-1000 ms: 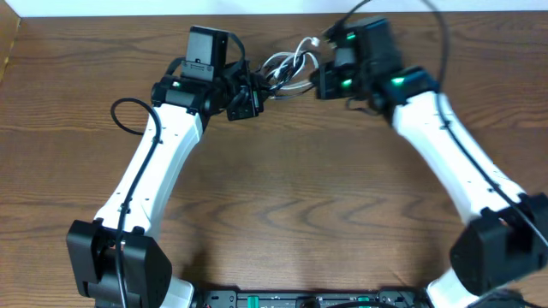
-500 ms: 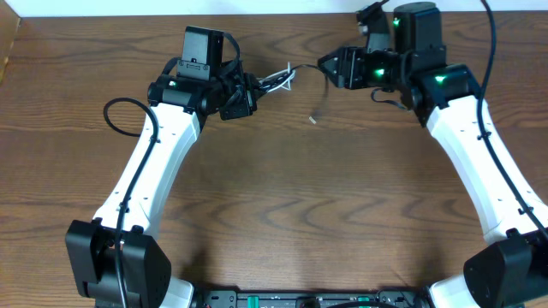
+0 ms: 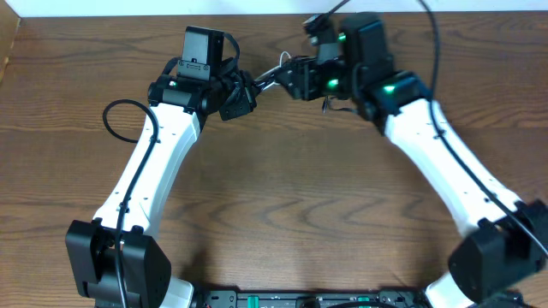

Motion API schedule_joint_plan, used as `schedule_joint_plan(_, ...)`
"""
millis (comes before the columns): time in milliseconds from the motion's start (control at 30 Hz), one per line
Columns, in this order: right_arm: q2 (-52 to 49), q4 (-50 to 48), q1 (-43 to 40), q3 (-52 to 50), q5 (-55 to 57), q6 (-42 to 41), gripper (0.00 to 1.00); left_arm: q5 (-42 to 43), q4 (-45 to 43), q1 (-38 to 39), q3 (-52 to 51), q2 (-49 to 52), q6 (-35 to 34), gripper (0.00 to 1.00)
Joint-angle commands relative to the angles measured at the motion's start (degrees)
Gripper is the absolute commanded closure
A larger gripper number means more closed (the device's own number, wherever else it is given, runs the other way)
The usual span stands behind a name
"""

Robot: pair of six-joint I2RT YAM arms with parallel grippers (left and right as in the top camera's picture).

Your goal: Untangle cables

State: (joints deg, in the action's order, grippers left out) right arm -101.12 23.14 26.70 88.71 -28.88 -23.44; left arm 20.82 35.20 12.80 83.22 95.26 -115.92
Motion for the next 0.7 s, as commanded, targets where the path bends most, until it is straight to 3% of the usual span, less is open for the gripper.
schedule_joint_plan(0,-2.49,-1.09,1.38,0.11,1.36,-3.17,0.51,-0.52,-0.07,-0.2,0.26,-0.2,-1.38,0.92)
schedule_joint_plan(400,-6.45,-2.75,5.11,0.11,5.05,-8.09,0.55,-0.55,-0.09,-0.2,0.26,-0.2,0.59,0.93)
schedule_joint_plan(667,-8.85,-2.75,5.99,0.11,7.78,-11.72,0.74,-0.57,-0.13,-0.2,0.26,-0.2,1.9,0.93)
